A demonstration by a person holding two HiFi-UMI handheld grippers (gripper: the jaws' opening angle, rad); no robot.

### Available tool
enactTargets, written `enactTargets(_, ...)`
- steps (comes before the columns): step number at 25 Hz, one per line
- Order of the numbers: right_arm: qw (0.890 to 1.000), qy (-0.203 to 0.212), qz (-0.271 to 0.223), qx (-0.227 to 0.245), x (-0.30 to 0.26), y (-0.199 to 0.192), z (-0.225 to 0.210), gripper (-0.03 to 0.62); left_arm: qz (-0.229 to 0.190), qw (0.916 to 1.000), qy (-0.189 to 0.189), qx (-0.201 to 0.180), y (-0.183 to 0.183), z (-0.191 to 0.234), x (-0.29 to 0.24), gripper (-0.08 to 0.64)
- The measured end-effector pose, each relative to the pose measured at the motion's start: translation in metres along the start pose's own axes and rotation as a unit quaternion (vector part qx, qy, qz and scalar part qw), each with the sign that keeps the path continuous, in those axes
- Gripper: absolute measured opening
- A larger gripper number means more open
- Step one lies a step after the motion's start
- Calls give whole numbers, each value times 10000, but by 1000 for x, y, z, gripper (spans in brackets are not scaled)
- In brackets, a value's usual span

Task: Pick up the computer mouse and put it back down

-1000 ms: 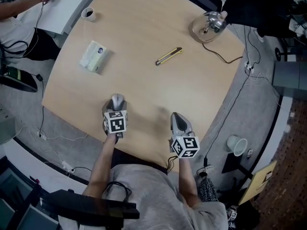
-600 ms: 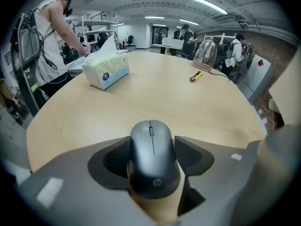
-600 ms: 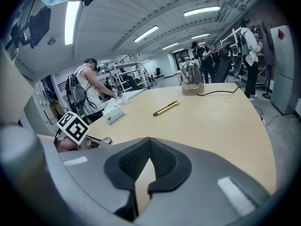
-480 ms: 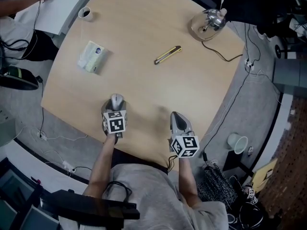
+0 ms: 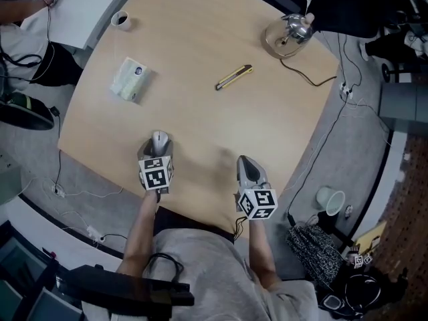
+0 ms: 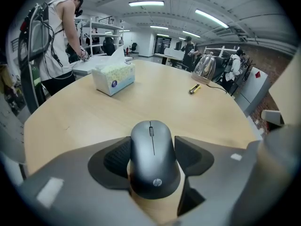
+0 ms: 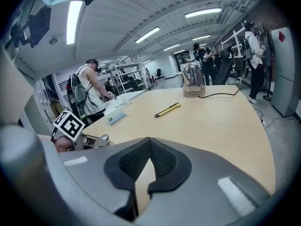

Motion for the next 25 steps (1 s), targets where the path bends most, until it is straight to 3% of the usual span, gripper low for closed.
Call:
enactTargets(9,9998,-40,-186,26,12,8,7,6,-945,9950,-186,-258,49,-15,39,313)
enactTargets(16,9987,-151,-489,42,29,22,10,6,-1841,9796,-511,-621,93,-39,85,313)
enactTargets(25,9947,-337,-966,34,58,47,16,6,-2435,9596,-939,-1051,116,-71,138,313)
Point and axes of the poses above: the fingertips, and each gripper's own axes: x backward along the fingers, z to its left, y out of its top, the point moved 3 cm from there along x, backward along the fingers, and after that the axes turned 13 degrees about -y, right-handed, at the moved point
